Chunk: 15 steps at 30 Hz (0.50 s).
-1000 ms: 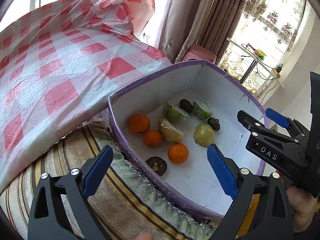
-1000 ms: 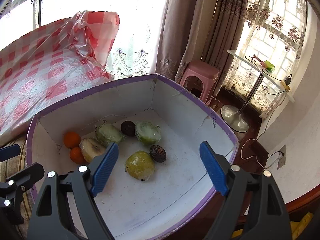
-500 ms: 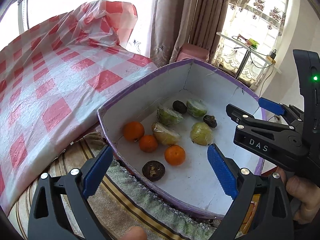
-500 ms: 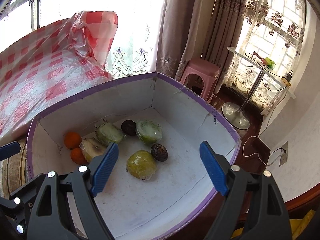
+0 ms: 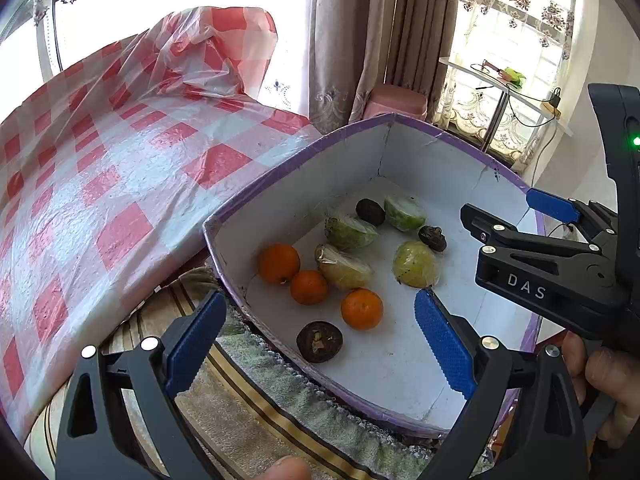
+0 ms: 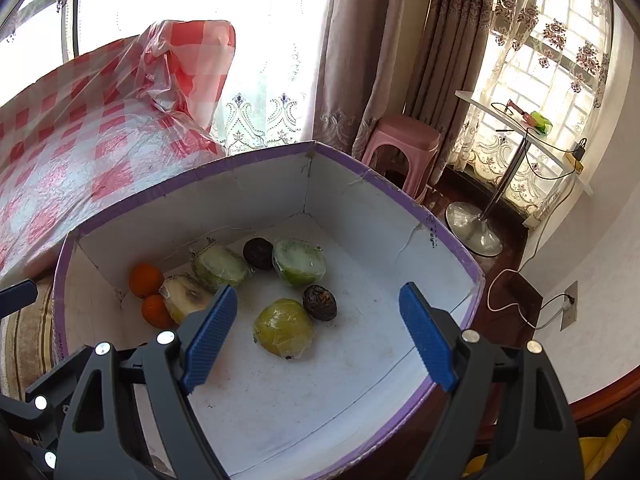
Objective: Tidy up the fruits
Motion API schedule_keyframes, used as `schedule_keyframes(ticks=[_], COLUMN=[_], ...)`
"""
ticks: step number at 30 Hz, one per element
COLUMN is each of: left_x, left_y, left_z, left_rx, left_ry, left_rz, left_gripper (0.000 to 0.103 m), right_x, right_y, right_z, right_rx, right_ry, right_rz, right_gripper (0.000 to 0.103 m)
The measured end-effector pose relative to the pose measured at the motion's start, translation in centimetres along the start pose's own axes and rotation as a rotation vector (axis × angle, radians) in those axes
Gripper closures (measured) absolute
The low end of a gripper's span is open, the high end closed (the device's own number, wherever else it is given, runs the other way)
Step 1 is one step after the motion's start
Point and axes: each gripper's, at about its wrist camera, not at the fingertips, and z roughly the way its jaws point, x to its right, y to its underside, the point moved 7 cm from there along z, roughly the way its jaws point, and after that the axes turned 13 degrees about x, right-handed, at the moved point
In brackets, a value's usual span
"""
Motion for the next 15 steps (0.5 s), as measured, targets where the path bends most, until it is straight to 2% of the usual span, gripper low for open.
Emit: schedule_keyframes(ticks=[15], left_x=[0.20], left_y=[0.32], left_z=[0.17], left_rx=[-0.004], left_ry=[0.004], left_rz=[0.001], left_gripper=[0.011], right_x=[-0.21], right_y=[0.21], right_z=[0.17], right_rx=[-0.009], right_ry=[-0.005], right_rz=[-0.001], right_gripper=[0.020])
